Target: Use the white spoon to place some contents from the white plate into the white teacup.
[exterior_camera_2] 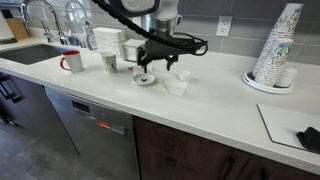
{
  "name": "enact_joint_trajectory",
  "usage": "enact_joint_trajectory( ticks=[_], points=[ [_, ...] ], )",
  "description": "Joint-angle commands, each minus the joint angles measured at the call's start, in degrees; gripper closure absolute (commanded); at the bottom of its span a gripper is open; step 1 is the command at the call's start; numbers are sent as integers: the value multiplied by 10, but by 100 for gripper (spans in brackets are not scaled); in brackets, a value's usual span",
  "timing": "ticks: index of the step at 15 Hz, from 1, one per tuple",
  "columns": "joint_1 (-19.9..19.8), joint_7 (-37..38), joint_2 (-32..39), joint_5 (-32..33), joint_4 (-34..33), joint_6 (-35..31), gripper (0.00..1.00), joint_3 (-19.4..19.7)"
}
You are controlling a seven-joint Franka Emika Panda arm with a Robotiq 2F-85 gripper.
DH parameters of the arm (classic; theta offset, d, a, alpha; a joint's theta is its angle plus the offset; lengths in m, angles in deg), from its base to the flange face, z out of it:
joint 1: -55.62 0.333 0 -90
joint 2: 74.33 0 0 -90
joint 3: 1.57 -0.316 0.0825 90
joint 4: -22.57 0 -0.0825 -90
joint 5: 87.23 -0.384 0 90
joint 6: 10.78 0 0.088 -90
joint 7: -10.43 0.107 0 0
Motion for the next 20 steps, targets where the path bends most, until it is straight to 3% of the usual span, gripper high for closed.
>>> enact_joint_trajectory(
  ticks=[1,9,20],
  points=[
    [-27,-26,73,-7,-73,25,0,-26],
    [-78,-92,186,-15,-169,17,0,-93],
    [-131,-168,244,-76,-216,21,0,-157]
  ],
)
